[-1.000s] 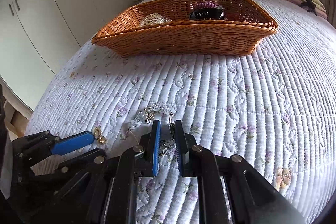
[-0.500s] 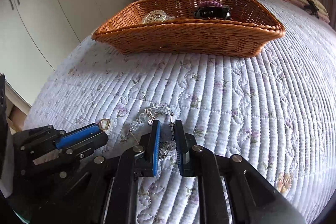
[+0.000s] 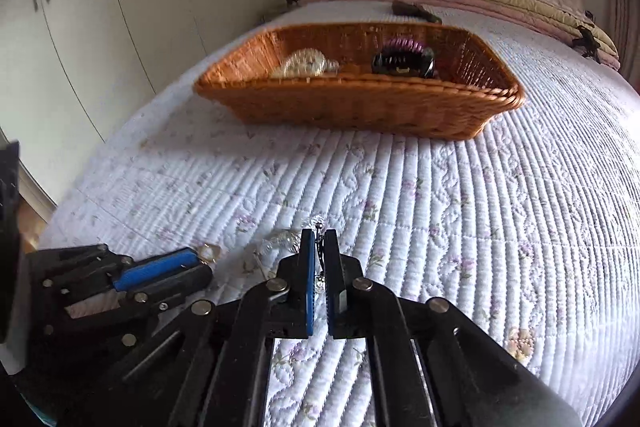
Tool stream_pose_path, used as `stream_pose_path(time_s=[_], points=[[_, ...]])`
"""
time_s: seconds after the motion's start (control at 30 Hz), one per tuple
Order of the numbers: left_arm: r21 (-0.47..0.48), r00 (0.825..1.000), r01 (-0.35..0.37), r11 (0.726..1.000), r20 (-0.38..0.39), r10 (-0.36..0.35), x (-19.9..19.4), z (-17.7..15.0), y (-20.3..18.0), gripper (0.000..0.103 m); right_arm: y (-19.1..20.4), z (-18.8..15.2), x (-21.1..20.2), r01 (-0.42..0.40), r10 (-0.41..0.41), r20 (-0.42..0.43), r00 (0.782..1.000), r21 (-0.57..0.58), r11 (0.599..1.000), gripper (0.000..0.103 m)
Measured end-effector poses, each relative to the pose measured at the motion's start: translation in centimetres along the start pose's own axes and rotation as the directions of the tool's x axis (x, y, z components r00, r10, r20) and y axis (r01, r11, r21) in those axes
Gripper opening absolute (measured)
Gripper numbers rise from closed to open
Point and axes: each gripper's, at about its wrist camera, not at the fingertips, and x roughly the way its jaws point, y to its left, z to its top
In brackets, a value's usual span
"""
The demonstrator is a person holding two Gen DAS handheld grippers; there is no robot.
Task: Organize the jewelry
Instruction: 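Carry gold charm and silver chain into the basket and open both tools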
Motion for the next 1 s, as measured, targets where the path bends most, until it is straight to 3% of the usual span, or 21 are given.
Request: stream_pose_path(time_s=[0.4,0.67,0.83,1.0], points=[[0.116,0.995,0.026,0.993,0.096,-0.037,-3.7,-1.6,-2.3,0.010,-0.7,-0.6,-4.3,-0.027,0.025,0.079,0.997,0.026,0.999,0.005],[0.095,0.986,0.041,0.995,0.155,-0.056,-6.0,-1.1,-2.2,0.010,-0.9,-0.4,-7.2,-0.018,0.013,0.130,0.991,0.034,0.999,0.005],[0.087,0.973,0.037,0.996,0.222,-0.056,-7.9,0.6,-2.1,0.010,-0.7,1.0,-9.3,-0.013,0.006,0.185,0.983,0.034,0.999,0.005],[0.097,0.948,0.062,0.993,0.306,-0.089,-9.5,4.0,-1.4,0.010,-0.3,4.2,-10.8,0.006,-0.012,0.255,0.967,0.025,1.000,0.005]])
